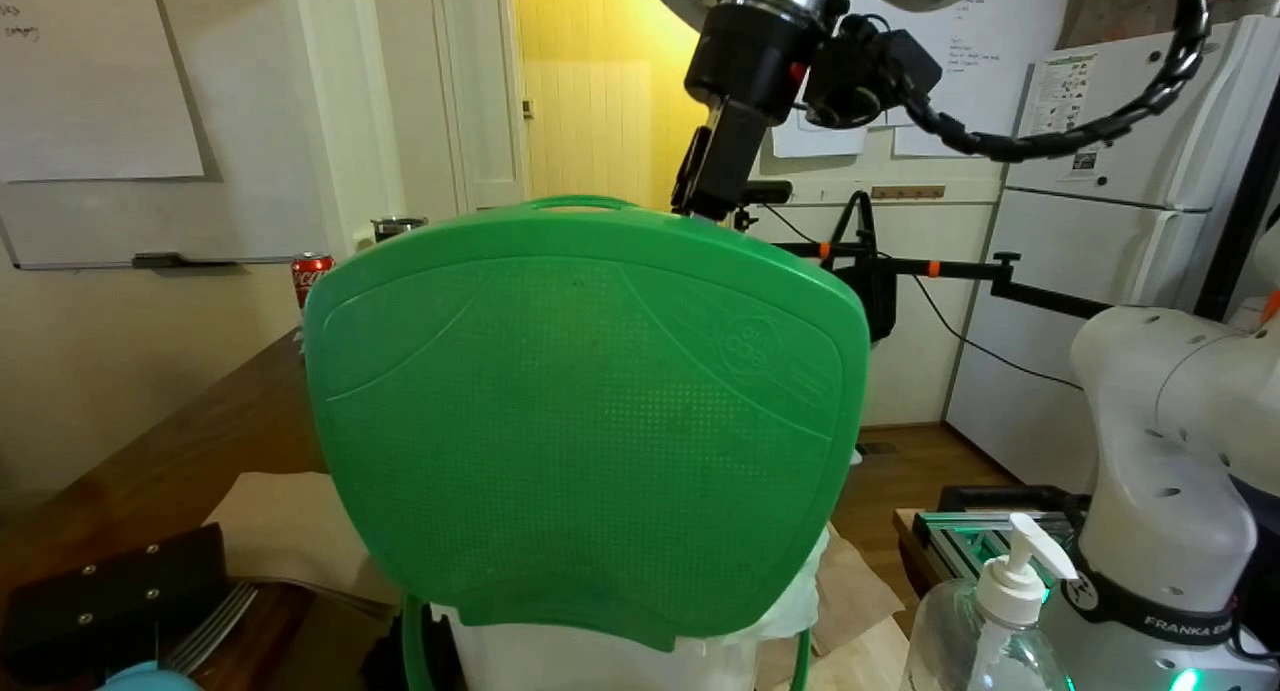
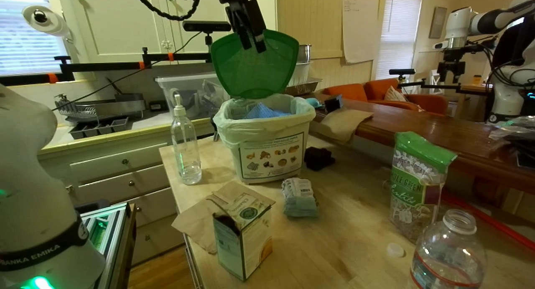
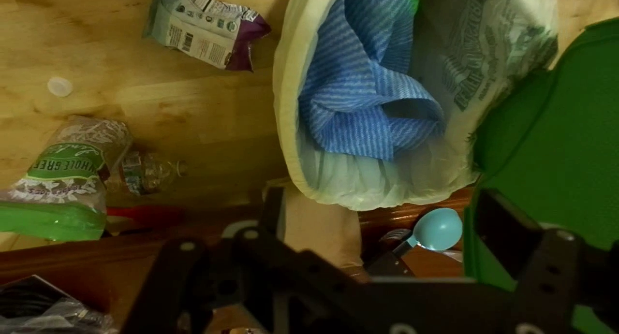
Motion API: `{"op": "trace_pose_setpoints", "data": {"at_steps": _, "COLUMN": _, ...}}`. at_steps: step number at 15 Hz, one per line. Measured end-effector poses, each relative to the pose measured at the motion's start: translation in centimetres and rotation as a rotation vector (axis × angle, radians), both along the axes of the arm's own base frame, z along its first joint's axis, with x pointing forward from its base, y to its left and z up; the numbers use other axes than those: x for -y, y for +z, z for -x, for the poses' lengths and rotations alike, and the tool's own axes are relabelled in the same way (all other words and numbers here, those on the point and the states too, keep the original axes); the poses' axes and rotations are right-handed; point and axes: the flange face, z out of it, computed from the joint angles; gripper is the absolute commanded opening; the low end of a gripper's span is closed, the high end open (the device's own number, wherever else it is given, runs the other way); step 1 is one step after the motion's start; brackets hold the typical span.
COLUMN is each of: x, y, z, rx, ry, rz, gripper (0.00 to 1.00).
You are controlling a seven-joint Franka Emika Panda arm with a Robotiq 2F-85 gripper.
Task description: Put the blue object into the basket, and then close the basket
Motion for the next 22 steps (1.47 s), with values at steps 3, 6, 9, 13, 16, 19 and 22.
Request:
{"op": "trace_pose_setpoints", "data": {"at_steps": 3, "x": -0.4, "y": 2.1, "z": 0.8, "rx": 0.008, "ry": 0.031, "rz": -0.013, "gripper": 1.00}}
{"op": "trace_pose_setpoints", "data": {"at_steps": 6, "x": -1.1, "y": 3.5, "z": 1.4, "rx": 0.021, "ry": 0.078, "rz": -0.056, "gripper": 1.00}}
{"op": "trace_pose_setpoints", "data": {"at_steps": 9, "x": -1.6, "y": 4.4, "z": 1.9, "rx": 0.034, "ry": 0.130, "rz": -0.122, "gripper": 1.00}}
{"op": "trace_pose_setpoints", "data": {"at_steps": 13, "x": -2.4, "y": 4.6, "z": 1.9, "rx": 0.044, "ry": 0.185, "rz": -0.214, "gripper": 1.00}}
{"op": "trace_pose_setpoints", "data": {"at_steps": 16, "x": -3.1, "y": 4.2, "z": 1.6, "rx": 0.034, "ry": 0.198, "rz": -0.274, "gripper": 1.00}}
{"op": "trace_pose_setpoints", "data": {"at_steps": 19, "x": -4.1, "y": 3.1, "z": 0.9, "rx": 0.004, "ry": 0.196, "rz": -0.295, "gripper": 1.00}}
{"op": "trace_pose_setpoints", "data": {"at_steps": 22, "x": -5.4, "y": 1.6, "z": 0.0, "rx": -0.034, "ry": 0.173, "rz": -0.298, "gripper": 1.00}}
